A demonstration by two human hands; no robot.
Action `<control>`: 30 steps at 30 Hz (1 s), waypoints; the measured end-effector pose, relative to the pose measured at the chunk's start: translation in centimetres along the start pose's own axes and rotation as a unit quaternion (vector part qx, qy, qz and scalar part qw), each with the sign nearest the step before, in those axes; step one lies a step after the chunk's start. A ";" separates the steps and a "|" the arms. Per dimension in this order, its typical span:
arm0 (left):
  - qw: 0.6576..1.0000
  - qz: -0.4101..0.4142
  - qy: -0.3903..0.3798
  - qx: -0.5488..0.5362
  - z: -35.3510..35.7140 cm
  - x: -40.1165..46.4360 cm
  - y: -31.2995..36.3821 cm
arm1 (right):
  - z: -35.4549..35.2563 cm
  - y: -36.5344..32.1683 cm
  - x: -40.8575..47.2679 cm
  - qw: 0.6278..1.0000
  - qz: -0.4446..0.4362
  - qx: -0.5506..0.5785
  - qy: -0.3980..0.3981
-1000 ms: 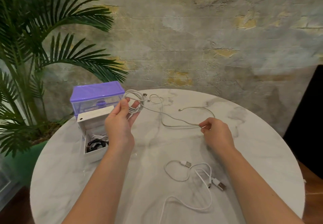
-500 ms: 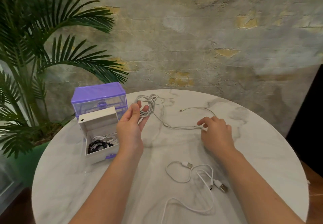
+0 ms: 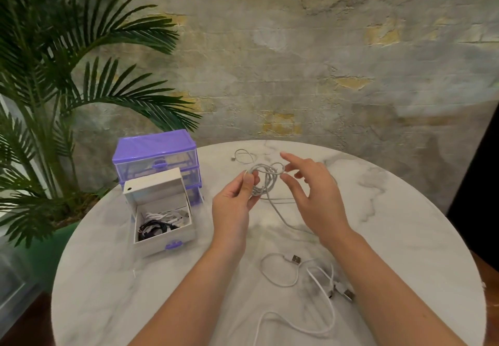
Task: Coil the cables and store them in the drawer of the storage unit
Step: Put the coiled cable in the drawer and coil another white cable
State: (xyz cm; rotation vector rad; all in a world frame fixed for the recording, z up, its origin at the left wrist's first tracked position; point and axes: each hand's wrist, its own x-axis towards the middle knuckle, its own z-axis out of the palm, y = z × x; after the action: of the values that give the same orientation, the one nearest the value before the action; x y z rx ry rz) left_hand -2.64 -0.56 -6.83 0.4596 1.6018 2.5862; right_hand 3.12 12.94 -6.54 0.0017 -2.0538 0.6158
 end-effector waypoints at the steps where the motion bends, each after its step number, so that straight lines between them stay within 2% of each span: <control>1: 1.000 -0.003 -0.005 0.002 0.1 0.0 -0.1 | 0.0 0.2 0.1 1.000 -0.010 0.005 0.007; 3: 1.000 -0.013 -0.015 0.003 0.2 0.0 -0.2 | -0.1 0.5 0.3 1.000 -0.007 0.028 0.013; 5: 0.999 -0.030 -0.022 0.000 0.3 0.1 -0.3 | -0.5 0.5 0.5 0.995 0.037 0.092 -0.023; 9: 0.997 -0.070 -0.027 -0.020 0.1 0.2 -0.2 | -1.5 0.1 0.9 0.965 0.114 0.218 -0.094; 13: 0.993 -0.107 -0.038 -0.041 0.1 0.3 -0.2 | -2.0 0.2 2.2 0.938 0.172 0.271 -0.128; 18: 0.992 -0.114 -0.032 -0.043 0.4 0.5 -0.6 | -1.2 1.3 3.2 0.867 0.257 0.371 -0.212; 21: 0.993 -0.109 -0.019 -0.032 0.6 0.6 -1.3 | 0.0 1.7 3.5 0.829 0.306 0.414 -0.217; 25: 0.994 -0.102 -0.012 -0.023 0.9 0.6 -1.8 | 0.7 1.6 3.7 0.831 0.350 0.389 -0.189; 30: 0.995 -0.100 -0.011 -0.019 1.0 0.5 -2.0 | 1.2 1.2 3.5 0.857 0.354 0.348 -0.135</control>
State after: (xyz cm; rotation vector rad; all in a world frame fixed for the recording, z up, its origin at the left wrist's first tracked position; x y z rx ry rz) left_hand -3.02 1.31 -8.03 0.3073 1.5052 2.4487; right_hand -0.01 14.33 -4.67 -0.2685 -1.9456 1.8891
